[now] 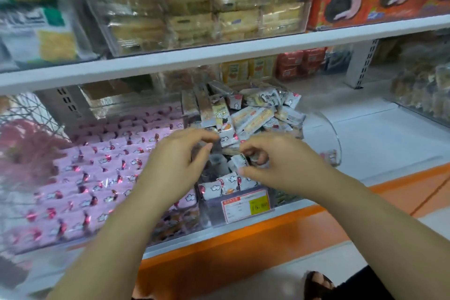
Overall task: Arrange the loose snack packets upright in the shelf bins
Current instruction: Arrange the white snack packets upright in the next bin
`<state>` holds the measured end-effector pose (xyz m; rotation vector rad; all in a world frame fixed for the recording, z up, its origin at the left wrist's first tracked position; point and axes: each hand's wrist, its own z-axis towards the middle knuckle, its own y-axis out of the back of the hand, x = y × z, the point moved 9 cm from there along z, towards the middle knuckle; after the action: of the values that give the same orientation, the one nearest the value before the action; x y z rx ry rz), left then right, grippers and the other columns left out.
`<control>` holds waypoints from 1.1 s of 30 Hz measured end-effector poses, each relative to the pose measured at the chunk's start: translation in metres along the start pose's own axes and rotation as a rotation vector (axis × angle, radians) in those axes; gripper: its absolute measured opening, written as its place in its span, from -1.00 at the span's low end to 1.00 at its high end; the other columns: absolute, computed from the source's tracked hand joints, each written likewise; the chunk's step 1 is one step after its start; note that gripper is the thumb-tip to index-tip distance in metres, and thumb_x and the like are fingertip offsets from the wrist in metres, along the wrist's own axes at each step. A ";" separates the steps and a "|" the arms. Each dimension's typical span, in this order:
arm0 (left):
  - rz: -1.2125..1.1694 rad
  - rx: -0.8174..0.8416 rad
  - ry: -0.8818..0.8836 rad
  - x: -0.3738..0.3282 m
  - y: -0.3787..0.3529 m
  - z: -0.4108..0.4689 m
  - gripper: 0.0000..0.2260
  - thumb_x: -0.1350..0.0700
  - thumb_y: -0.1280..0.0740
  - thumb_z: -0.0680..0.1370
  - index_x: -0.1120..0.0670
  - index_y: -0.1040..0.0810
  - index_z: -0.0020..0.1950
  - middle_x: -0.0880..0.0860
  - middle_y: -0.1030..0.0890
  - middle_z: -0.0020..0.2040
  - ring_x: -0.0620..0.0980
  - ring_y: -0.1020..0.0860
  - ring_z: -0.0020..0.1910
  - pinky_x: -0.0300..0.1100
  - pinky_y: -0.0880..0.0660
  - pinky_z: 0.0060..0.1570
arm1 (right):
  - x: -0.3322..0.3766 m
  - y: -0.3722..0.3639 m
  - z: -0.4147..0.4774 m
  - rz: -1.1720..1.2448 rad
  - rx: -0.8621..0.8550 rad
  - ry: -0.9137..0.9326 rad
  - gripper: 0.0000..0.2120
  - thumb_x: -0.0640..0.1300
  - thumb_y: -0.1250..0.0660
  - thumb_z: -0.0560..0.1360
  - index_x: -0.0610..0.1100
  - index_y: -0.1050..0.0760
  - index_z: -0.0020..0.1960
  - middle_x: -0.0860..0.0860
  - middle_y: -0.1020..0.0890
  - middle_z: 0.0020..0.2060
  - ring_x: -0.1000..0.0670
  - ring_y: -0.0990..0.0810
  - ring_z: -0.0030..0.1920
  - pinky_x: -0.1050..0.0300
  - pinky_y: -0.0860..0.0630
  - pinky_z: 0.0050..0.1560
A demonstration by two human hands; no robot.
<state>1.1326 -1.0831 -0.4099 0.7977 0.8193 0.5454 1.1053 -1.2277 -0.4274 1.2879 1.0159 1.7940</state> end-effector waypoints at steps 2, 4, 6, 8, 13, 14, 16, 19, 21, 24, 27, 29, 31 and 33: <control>-0.002 0.025 -0.020 0.004 -0.004 -0.002 -0.80 0.12 -0.28 0.58 -0.08 -0.60 0.15 -0.21 -0.53 0.02 -0.37 -0.40 -0.18 -0.55 -0.25 -0.14 | 0.009 -0.004 0.006 -0.081 -0.036 -0.004 -0.56 0.24 -0.34 0.43 0.07 -0.49 0.23 0.17 -0.56 0.06 0.15 -0.47 -0.04 0.11 -0.52 0.02; -0.011 0.032 -0.043 0.006 -0.005 -0.004 -0.80 0.12 -0.28 0.58 -0.07 -0.60 0.16 -0.18 -0.56 0.02 -0.35 -0.38 -0.16 -0.54 -0.26 -0.13 | 0.013 -0.008 0.011 -0.086 -0.066 -0.023 -0.57 0.23 -0.37 0.41 0.04 -0.52 0.19 0.13 -0.57 0.05 0.11 -0.50 -0.01 0.09 -0.52 0.03; -0.019 0.029 -0.052 0.006 -0.005 -0.007 -0.80 0.13 -0.28 0.58 -0.05 -0.60 0.16 -0.16 -0.56 0.03 -0.31 -0.38 -0.05 -0.55 -0.25 -0.05 | 0.013 -0.011 0.015 -0.070 -0.078 -0.067 -0.64 0.14 -0.40 0.42 0.00 -0.55 0.14 0.09 -0.59 0.02 0.06 -0.55 -0.02 0.07 -0.53 0.01; -0.017 0.029 -0.066 0.005 -0.004 -0.009 -0.79 0.13 -0.28 0.58 -0.03 -0.60 0.17 -0.13 -0.58 0.06 -0.22 -0.43 0.05 -0.47 -0.25 0.01 | 0.012 -0.007 0.017 -0.075 -0.096 -0.117 -0.74 0.03 -0.40 0.42 -0.02 -0.57 0.08 0.07 -0.62 -0.09 0.03 -0.58 -0.10 0.07 -0.54 -0.05; -0.037 0.025 -0.057 0.004 -0.001 -0.013 -0.78 0.12 -0.27 0.59 -0.04 -0.58 0.20 -0.14 -0.57 0.10 -0.24 -0.40 0.05 -0.31 -0.29 0.08 | 0.014 0.034 0.005 0.005 -0.325 -0.160 -0.88 -0.11 -0.40 0.41 -0.02 -0.58 -0.05 0.16 -0.59 -0.26 0.14 -0.56 -0.26 0.20 -0.54 -0.21; -0.044 0.023 -0.056 0.004 0.000 -0.012 -0.78 0.11 -0.26 0.59 -0.05 -0.58 0.20 -0.14 -0.57 0.10 -0.26 -0.38 0.03 -0.30 -0.31 0.08 | 0.014 0.044 -0.001 0.045 -0.385 -0.154 -0.87 -0.13 -0.40 0.41 0.00 -0.58 -0.05 0.21 -0.57 -0.28 0.16 -0.56 -0.27 0.30 -0.51 -0.26; -0.054 0.024 -0.049 0.004 0.000 -0.010 -0.78 0.11 -0.26 0.59 -0.05 -0.58 0.20 -0.14 -0.58 0.10 -0.24 -0.39 0.01 -0.26 -0.34 0.08 | 0.009 0.064 -0.017 0.176 -0.507 -0.154 -0.84 -0.17 -0.40 0.42 0.02 -0.56 -0.03 0.24 -0.56 -0.26 0.17 -0.56 -0.27 0.34 -0.50 -0.33; -0.051 0.027 -0.032 0.003 -0.002 -0.008 -0.78 0.11 -0.27 0.59 -0.06 -0.58 0.20 -0.14 -0.59 0.11 -0.14 -0.46 0.10 -0.16 -0.37 0.18 | -0.005 0.092 -0.046 0.244 -0.685 -0.155 -0.85 -0.21 -0.38 0.45 -0.01 -0.52 -0.03 0.19 -0.56 -0.24 0.20 -0.55 -0.25 0.44 -0.42 -0.32; -0.042 0.030 -0.030 0.001 -0.004 -0.008 -0.78 0.10 -0.27 0.58 -0.05 -0.58 0.21 -0.12 -0.59 0.12 -0.11 -0.47 0.14 -0.08 -0.37 0.25 | -0.020 0.106 -0.061 0.196 -0.768 -0.194 -0.86 -0.20 -0.38 0.47 -0.02 -0.51 -0.02 0.12 -0.56 -0.23 0.15 -0.53 -0.22 0.35 -0.41 -0.23; -0.026 0.036 -0.030 -0.001 -0.006 -0.007 -0.78 0.11 -0.28 0.58 -0.04 -0.58 0.20 -0.10 -0.59 0.12 -0.08 -0.48 0.16 -0.03 -0.37 0.26 | -0.046 0.108 -0.069 0.123 -0.775 -0.281 -0.86 -0.18 -0.39 0.47 -0.10 -0.54 0.02 0.01 -0.57 -0.19 -0.01 -0.54 -0.16 0.21 -0.39 -0.18; -0.030 0.032 -0.026 -0.001 -0.006 -0.008 -0.78 0.11 -0.28 0.58 -0.04 -0.58 0.20 -0.11 -0.59 0.12 -0.08 -0.47 0.16 -0.04 -0.37 0.25 | -0.062 0.088 -0.063 0.007 -0.648 -0.339 -0.87 -0.18 -0.40 0.47 -0.13 -0.55 0.01 0.03 -0.56 -0.18 -0.04 -0.54 -0.15 0.15 -0.38 -0.16; -0.037 0.025 -0.026 -0.001 -0.005 -0.008 -0.78 0.10 -0.28 0.58 -0.06 -0.58 0.19 -0.13 -0.58 0.09 -0.10 -0.46 0.15 -0.05 -0.38 0.24 | -0.069 0.073 -0.058 -0.078 -0.551 -0.360 -0.87 -0.24 -0.39 0.44 -0.15 -0.59 -0.01 0.00 -0.59 -0.15 -0.06 -0.56 -0.12 0.12 -0.41 -0.15; -0.043 0.017 -0.024 0.001 -0.003 -0.007 -0.79 0.10 -0.27 0.58 -0.07 -0.58 0.18 -0.17 -0.53 0.03 -0.10 -0.45 0.15 -0.08 -0.37 0.23 | -0.071 0.064 -0.054 -0.203 -0.490 -0.326 -0.84 -0.28 -0.42 0.37 -0.17 -0.63 -0.05 -0.06 -0.64 -0.12 -0.14 -0.59 -0.09 0.04 -0.47 -0.08; -0.052 0.008 -0.021 0.002 -0.002 -0.007 -0.79 0.10 -0.26 0.59 -0.08 -0.58 0.17 -0.17 -0.52 0.03 -0.10 -0.43 0.17 -0.10 -0.36 0.22 | -0.069 0.061 -0.051 -0.277 -0.450 -0.315 -0.82 -0.21 -0.47 0.35 -0.13 -0.64 -0.04 -0.06 -0.65 -0.08 -0.17 -0.58 -0.04 -0.05 -0.48 0.00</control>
<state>1.1285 -1.0795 -0.4152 0.7861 0.8212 0.4875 1.0692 -1.3258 -0.4120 1.0456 0.5434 1.4435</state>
